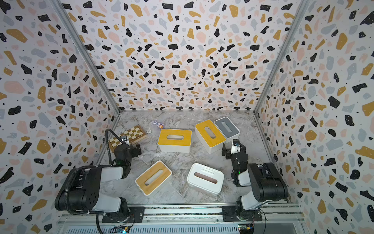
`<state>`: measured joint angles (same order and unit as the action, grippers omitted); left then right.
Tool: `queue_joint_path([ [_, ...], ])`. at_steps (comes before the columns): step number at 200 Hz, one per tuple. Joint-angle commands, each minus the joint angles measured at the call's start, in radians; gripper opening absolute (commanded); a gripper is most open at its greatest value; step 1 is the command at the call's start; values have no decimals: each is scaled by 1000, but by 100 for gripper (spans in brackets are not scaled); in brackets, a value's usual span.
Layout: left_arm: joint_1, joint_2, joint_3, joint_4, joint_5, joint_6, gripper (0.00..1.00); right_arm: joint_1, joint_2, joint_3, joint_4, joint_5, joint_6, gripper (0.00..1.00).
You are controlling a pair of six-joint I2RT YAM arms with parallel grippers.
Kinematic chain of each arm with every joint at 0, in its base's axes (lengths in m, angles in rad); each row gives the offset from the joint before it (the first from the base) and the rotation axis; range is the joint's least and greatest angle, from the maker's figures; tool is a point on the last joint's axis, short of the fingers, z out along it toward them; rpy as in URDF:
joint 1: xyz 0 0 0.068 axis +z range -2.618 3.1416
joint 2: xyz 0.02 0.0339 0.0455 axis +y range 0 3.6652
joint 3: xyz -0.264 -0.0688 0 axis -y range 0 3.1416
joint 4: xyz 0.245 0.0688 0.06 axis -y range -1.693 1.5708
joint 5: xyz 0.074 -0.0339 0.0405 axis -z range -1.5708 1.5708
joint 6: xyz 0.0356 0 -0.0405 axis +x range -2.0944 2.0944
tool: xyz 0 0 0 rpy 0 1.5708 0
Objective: Stack the tissue boxes
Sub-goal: Move the tissue box to the center of the board.
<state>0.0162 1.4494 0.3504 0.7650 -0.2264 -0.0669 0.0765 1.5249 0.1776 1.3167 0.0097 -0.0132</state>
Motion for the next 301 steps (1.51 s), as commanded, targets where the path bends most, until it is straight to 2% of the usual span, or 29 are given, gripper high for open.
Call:
queue_joint_path([
  [1, -5, -13, -4, 50, -16, 1, 99, -4, -9, 20, 19, -10, -4, 99],
  [208, -12, -23, -4, 57, -24, 2, 100, -7, -23, 2, 35, -21, -2, 99],
  [234, -12, -135, 68, -167, 3, 15, 99, -8, -152, -47, 21, -3, 3, 99],
  [257, -12, -226, 111, -291, 21, 20, 100, -12, -301, -16, -165, 29, 25, 99],
  [263, -12, -252, 123, -323, 29, 18, 100, -13, -336, 0, -215, 44, 58, 99],
  [281, -12, -341, 186, -470, 28, -60, 100, -24, -448, 70, -446, 161, 316, 99],
  [291, -12, -379, 222, -540, 7, -124, 99, -46, -510, 101, -592, 150, 452, 99],
  [301, -11, -397, 254, -619, -46, -213, 100, -92, -557, 81, -644, 95, 629, 99],
])
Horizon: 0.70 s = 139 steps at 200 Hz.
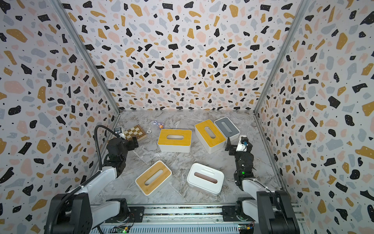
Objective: Stack the tissue boxes
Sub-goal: Move the tissue box to the center of the board.
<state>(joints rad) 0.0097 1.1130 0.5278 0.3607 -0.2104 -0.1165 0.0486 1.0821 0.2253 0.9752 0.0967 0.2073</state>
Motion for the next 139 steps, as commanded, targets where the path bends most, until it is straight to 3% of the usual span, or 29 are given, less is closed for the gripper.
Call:
queue_joint_path([
  [1, -4, -61, 79, -223, -71, -174, 100, -70, -119, 29, -304, -3, 423, 99],
  [15, -3, -76, 131, -386, -243, -388, 99, -138, -155, 2, -324, -172, 528, 99],
  [22, 6, -83, 151, -430, -253, -416, 99, -135, -166, 26, -390, -204, 523, 99],
  [65, 12, -72, 292, -647, 49, -515, 100, 107, -148, 305, -781, -141, 344, 99],
  [106, 10, 3, 380, -666, 419, -600, 99, 315, 13, 530, -994, -195, 404, 99],
  [139, -6, 125, 448, -683, 547, -591, 100, 461, 207, 683, -1033, -221, 480, 99],
])
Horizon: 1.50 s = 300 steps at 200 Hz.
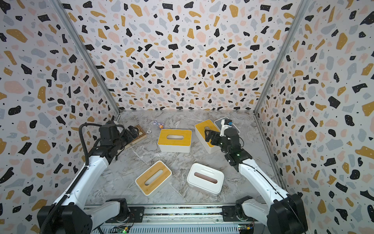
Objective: Stack the tissue boxes
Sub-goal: Move the tissue box to the center of the board.
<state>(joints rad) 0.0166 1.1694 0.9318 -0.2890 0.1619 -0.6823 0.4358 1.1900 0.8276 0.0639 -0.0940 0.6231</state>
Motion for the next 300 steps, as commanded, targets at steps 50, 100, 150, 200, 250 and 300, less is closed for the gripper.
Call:
queue_joint_path([
  [50, -119, 282, 114, 35, 241, -11, 100, 144, 356, 216, -57, -69, 155, 99],
  [100, -231, 444, 169, 181, 236, -33, 100, 155, 548, 337, -38, -96, 171, 99],
  [150, -277, 419, 116, 249, 250, -85, 100, 169, 572, 374, -31, -142, 175, 99],
  [200, -328, 365, 71, 231, 240, -112, 99, 174, 497, 310, -37, -143, 174, 99],
  [250, -393, 319, 25, 245, 218, -150, 99, 173, 402, 205, -27, -164, 212, 99],
  [300, -422, 258, -10, 183, 129, -185, 99, 169, 345, 142, -50, -136, 228, 99],
])
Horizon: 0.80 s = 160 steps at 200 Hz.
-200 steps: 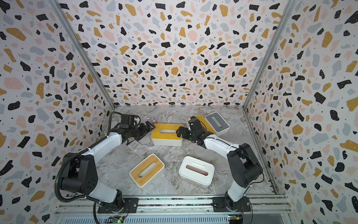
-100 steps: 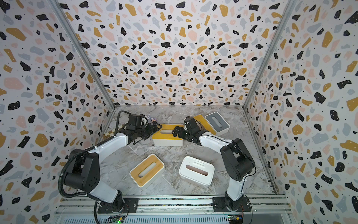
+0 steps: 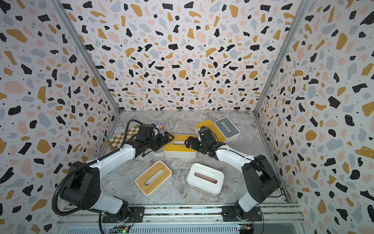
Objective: Stack the tissue boxes
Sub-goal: Move the tissue box to the center of the board, then pick up the tissue box from the center of the board.
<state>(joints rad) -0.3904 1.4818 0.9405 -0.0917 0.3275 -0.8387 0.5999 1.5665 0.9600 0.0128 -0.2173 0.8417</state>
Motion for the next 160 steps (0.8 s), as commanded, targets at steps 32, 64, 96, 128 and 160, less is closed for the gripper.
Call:
queue_joint_path([
  [32, -19, -94, -37, -72, -137, -81, 99, -17, -37, 47, -104, 38, -7, 99],
  [64, -20, -137, 4, -197, -259, -58, 99, -24, -101, 64, -201, 148, -60, 99],
  [96, -19, -188, 44, -249, -300, -7, 100, -73, -164, 134, -349, 246, -185, 99],
  [128, -21, -195, 136, -346, -283, 55, 99, -190, -177, 253, -482, 274, -374, 99],
  [160, -38, -184, 180, -350, -195, 76, 100, -309, -123, 301, -495, 257, -580, 100],
])
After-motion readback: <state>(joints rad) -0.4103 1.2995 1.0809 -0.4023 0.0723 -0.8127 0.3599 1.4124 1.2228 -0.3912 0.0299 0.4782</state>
